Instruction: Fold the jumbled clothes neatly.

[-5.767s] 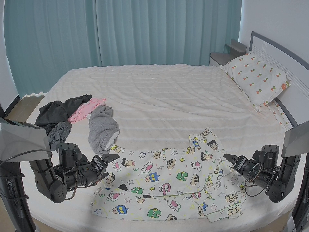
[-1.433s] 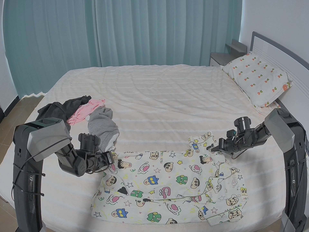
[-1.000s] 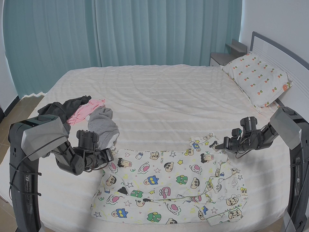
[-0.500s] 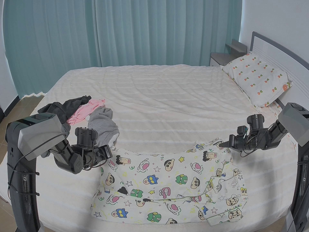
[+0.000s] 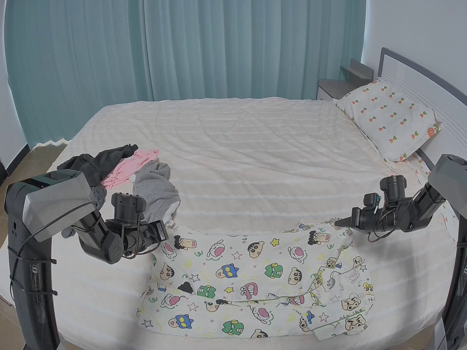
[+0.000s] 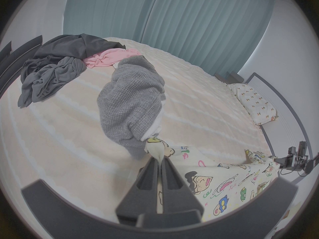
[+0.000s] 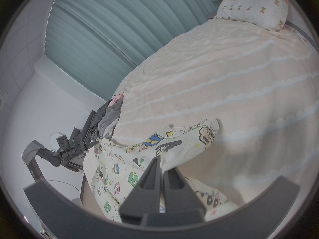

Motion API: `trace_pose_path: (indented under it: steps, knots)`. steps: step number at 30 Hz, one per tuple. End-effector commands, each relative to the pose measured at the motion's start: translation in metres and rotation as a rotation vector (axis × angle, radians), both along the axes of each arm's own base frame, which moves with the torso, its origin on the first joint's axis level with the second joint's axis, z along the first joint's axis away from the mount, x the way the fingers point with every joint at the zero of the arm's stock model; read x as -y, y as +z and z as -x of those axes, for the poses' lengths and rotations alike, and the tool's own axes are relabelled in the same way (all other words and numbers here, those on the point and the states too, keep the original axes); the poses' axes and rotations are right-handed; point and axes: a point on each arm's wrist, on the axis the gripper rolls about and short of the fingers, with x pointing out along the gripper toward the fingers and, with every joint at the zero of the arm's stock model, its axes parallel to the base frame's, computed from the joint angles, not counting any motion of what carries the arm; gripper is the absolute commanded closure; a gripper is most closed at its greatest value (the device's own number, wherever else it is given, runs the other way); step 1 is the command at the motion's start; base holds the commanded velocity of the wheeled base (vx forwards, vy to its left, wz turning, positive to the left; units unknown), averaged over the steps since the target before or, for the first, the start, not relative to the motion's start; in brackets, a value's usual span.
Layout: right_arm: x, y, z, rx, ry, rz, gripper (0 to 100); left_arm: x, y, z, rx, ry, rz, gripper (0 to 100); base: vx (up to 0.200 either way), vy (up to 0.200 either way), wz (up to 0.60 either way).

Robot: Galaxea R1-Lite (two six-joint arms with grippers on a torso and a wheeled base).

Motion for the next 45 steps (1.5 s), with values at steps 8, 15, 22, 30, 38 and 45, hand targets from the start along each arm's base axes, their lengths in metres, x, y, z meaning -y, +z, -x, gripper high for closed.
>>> trace_pose_path:
  steps: [8, 15, 22, 30, 38, 45]
  knots:
    - [0.000, 0.007, 0.048, 0.024, 0.068, 0.065, 100, -0.005, 0.010, 0.031, -0.019, -0.012, -0.015, 100, 0.000, 0.000, 0.00]
    - [-0.001, 0.005, 0.075, 0.016, 0.126, 0.113, 100, -0.010, 0.003, 0.053, -0.032, -0.016, -0.020, 100, 0.000, 0.000, 0.00]
    - [-0.001, -0.005, 0.097, -0.022, 0.167, 0.152, 100, -0.013, -0.006, 0.071, -0.044, -0.033, -0.036, 100, 0.000, 0.000, 0.00]
    - [-0.002, -0.019, 0.116, -0.042, 0.186, 0.161, 100, -0.009, -0.021, 0.085, -0.090, -0.059, -0.049, 100, 0.000, 0.000, 0.00]
    - [-0.002, -0.040, 0.129, -0.040, 0.184, 0.166, 100, -0.005, -0.030, 0.100, -0.109, -0.086, -0.051, 100, 0.000, 0.000, 0.00]
    - [-0.002, -0.049, 0.141, -0.065, 0.197, 0.169, 100, -0.008, -0.035, 0.108, -0.116, -0.084, -0.054, 100, 0.000, 0.000, 0.00]
